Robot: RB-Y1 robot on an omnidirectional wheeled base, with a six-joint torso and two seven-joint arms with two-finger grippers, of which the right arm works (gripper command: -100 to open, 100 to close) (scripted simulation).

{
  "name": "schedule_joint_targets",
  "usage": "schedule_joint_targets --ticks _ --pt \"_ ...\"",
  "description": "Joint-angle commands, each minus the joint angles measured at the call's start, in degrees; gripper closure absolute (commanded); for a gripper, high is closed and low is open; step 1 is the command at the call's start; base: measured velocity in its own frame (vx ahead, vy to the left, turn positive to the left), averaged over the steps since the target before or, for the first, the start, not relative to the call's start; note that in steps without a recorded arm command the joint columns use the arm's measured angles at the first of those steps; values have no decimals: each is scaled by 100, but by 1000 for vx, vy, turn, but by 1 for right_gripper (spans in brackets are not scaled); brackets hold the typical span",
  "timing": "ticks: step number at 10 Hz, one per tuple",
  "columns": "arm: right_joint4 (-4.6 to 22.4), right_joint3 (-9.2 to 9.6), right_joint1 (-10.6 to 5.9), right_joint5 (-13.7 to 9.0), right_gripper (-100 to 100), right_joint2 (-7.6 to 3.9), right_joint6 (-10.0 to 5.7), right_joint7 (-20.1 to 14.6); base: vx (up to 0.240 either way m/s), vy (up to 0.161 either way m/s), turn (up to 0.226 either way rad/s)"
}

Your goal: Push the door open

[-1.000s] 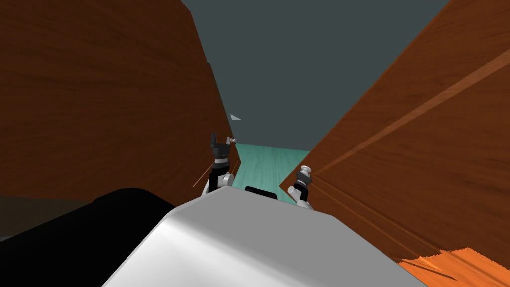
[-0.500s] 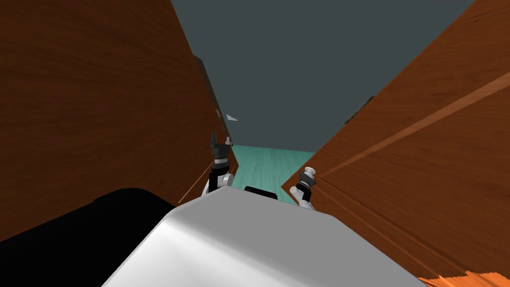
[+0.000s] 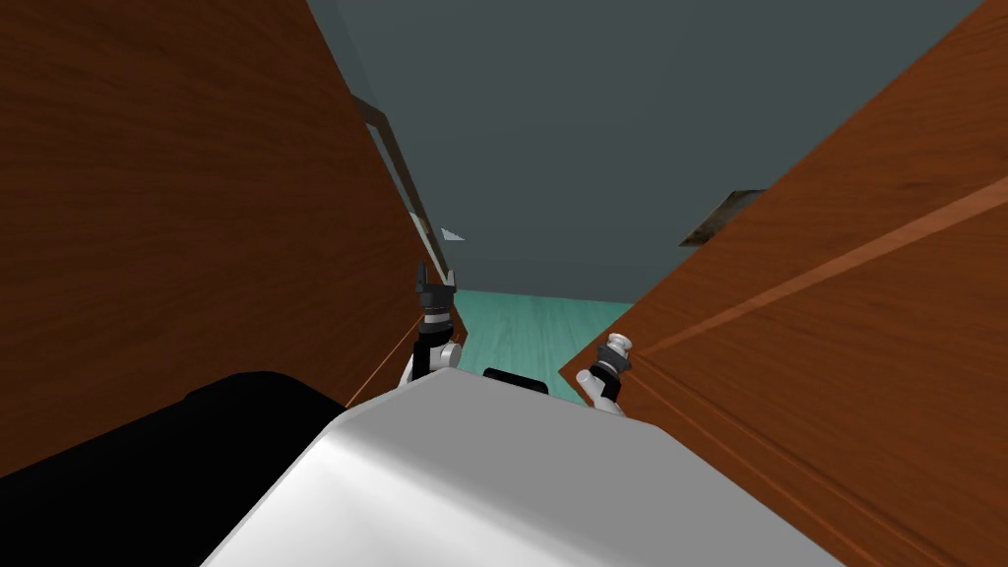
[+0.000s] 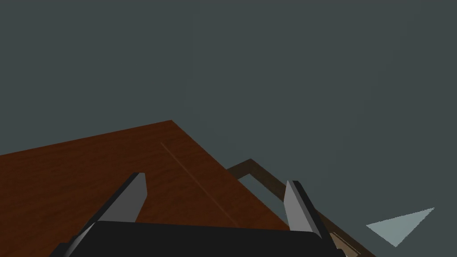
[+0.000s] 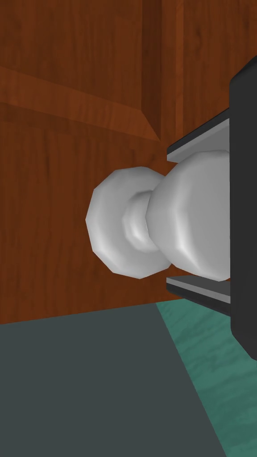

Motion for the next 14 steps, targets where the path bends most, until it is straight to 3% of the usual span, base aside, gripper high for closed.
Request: schedule_joint_targets --ticks 1,4,5,14 --pt "-80 -82 42 -53 100 -31 -6 38 224 -26 -58" --pt "-70 -138 47 -93 100 -54 -16 49 127 -26 -26" --pt "-48 -257 57 -177 100 -105 -40 73 132 -56 -33" --pt "38 -588 91 -416 100 -232 -106 145 156 -28 -42"
